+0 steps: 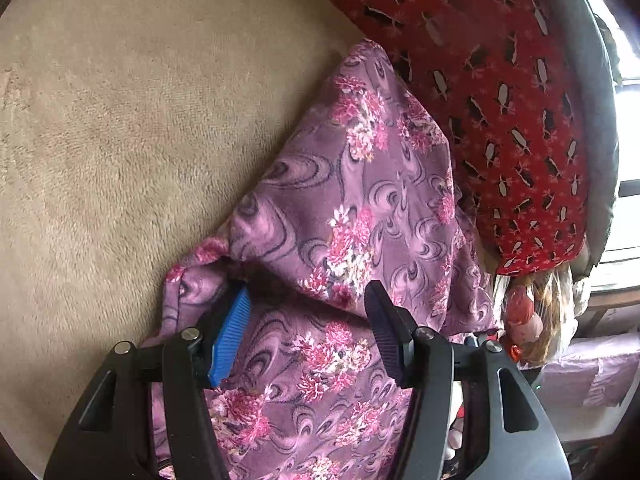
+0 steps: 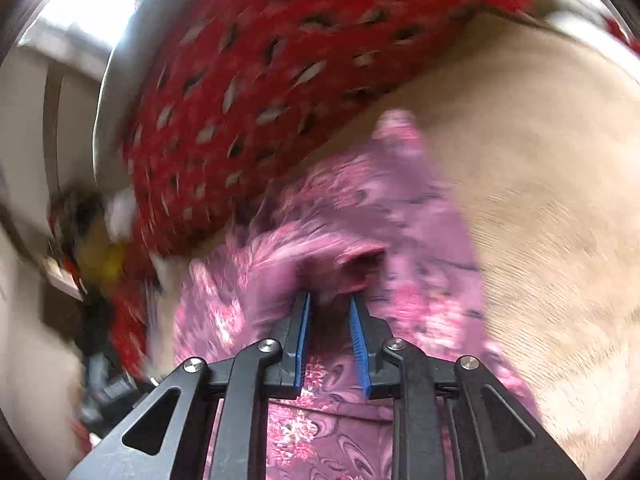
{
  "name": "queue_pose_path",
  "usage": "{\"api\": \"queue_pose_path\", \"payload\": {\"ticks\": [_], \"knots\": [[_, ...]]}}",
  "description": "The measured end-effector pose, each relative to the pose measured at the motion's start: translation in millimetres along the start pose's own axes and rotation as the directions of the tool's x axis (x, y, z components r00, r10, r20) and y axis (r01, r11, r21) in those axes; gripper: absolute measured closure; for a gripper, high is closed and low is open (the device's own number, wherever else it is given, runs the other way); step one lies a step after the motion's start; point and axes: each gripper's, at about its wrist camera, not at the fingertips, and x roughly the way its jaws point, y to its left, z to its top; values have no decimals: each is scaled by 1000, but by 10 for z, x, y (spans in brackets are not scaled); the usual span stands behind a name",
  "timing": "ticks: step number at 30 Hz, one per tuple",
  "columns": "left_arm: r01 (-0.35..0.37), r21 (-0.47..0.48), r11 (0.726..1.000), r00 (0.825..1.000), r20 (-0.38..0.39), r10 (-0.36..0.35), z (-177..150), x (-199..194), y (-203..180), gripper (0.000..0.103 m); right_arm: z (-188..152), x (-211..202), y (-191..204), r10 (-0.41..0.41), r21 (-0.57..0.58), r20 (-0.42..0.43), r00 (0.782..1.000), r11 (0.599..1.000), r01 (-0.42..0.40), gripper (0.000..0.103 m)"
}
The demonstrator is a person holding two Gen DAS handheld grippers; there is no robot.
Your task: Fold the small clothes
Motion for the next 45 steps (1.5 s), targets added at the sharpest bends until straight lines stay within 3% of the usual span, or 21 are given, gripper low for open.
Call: {"api": "queue_pose_path", "payload": {"ticks": [3, 7, 9, 12, 13, 14, 15, 16, 19, 22, 26, 28, 30, 32, 34, 35, 37, 39, 41, 43, 45], "knots": [[-3, -29, 1000, 1000, -2, 3, 24, -3, 33, 46, -8, -14, -94, 61, 77, 17, 998, 995, -62, 36], [-16, -24, 1000, 1000, -2, 16, 7, -44, 67, 46, 9, 81, -36, 132, 113, 38, 991, 984, -136, 36], [-24, -26, 999, 1000, -1, 24, 16, -20, 58, 46, 4, 68, -42, 214, 179, 88, 973, 957, -227, 23], [-40, -45, 998, 999, 11, 40, 43, 40, 14, 47, 36, 266, -7, 159, 224, 36, 987, 961, -163, 22], [-51, -43, 998, 998, 20, 52, 53, 32, -12, 60, 56, 344, -14, 157, 233, 15, 987, 960, -157, 25], [-55, -36, 998, 998, 28, 56, 59, 16, -35, 74, 93, 412, -1, 142, 237, 6, 990, 961, -139, 45], [-48, -21, 999, 999, 23, 48, 77, -6, -67, 94, 153, 448, 19, 155, 236, 15, 988, 959, -155, 85], [-38, -19, 999, 999, 23, 39, 86, -30, -83, 95, 196, 455, 37, 175, 230, 16, 984, 957, -174, 88], [-28, 6, 1000, 998, 50, 28, 80, -145, -80, 95, 334, 114, 202, 214, 104, 130, 968, 968, -228, 88], [-89, 31, 996, 996, 30, 88, 43, -51, -64, 95, 283, -196, 250, 133, -53, 182, 974, 991, -125, 88], [-149, 67, 987, 989, 0, 149, -50, 68, -24, 95, 55, 81, -201, -56, 5, -36, 998, 998, 56, 82], [-132, 86, 988, 991, 9, 132, -109, -7, -56, 95, -7, 28, -303, -1, 53, -28, 1000, 999, 2, 76], [-106, 109, 988, 994, 28, 103, -157, -101, -116, 95, 14, -65, -352, 48, 108, 34, 998, 993, -51, 57], [-103, 156, 982, 994, 54, 96, -194, -184, -270, 95, 93, -59, -397, 64, 154, 68, 996, 985, -74, 54], [-132, 209, 969, 989, 99, 114, -210, -252, -459, 92, 170, -12, -386, 49, 160, 55, 997, 985, -58, 68], [-161, 236, 958, 982, 133, 132, -201, -273, -535, 90, 216, -12, -324, 58, 117, 49, 997, 991, -63, 99], [-241, 255, 936, 962, 190, 196, -138, -227, -596, 75, 230, -121, -162, 48, 9, 88, 995, 999, -49, 98], [-314, 241, 919, 944, 185, 274, -30, -33, -556, 74, 226, -220, -30, 20, -78, 143, 989, 997, -9, 98], [-358, 226, 906, 932, 135, 335, 59, 193, -468, 74, 222, -87, -87, -71, -108, 94, 993, 991, 81, 92], [-351, 225, 909, 936, 126, 330, 87, 220, -431, 74, 189, 165, -200, -199, -140, -34, 979, 971, 193, 94], [-322, 233, 918, 945, 143, 296, 43, 72, -475, 74, 202, -29, -166, -193, -133, 32, 981, 972, 196, 88]]}}
